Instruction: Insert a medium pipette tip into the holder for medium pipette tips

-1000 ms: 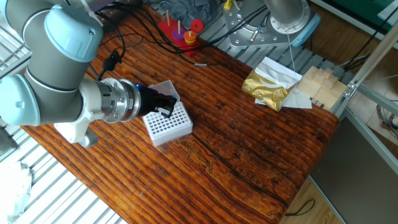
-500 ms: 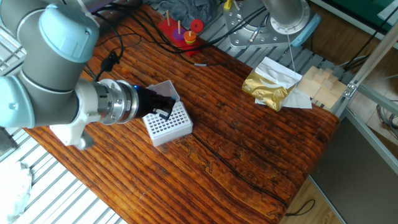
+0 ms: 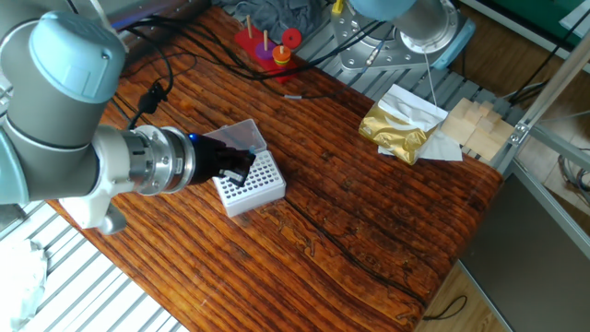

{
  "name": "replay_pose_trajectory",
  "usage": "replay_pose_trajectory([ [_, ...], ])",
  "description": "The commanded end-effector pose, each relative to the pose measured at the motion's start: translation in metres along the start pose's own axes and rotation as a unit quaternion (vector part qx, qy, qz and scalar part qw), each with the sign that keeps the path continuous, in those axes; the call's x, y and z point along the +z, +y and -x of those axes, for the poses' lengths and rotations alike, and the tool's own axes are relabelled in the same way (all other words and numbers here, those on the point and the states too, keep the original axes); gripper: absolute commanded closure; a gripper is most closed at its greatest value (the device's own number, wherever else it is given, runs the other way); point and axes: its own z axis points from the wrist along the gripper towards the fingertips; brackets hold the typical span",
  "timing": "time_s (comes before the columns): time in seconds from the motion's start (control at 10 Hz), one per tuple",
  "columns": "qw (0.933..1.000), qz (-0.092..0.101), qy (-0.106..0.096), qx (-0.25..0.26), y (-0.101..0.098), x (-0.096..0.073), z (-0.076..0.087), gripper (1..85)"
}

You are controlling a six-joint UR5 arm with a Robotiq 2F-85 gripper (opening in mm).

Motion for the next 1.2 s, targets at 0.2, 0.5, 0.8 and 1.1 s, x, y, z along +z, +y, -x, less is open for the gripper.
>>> replay_pose_trajectory([
  [0.2, 0.9999, -0.008, 0.008, 0.002, -0.003, -0.004, -0.002, 84.7],
  [0.5, 0.9999, -0.013, 0.008, -0.006, -0.009, -0.001, 0.001, 84.7],
  [0.8, 0.9997, -0.019, 0.008, -0.015, -0.019, 0.003, 0.003, 84.7],
  [1.1, 0.9996, -0.02, 0.005, -0.017, -0.022, 0.009, 0.009, 84.7],
])
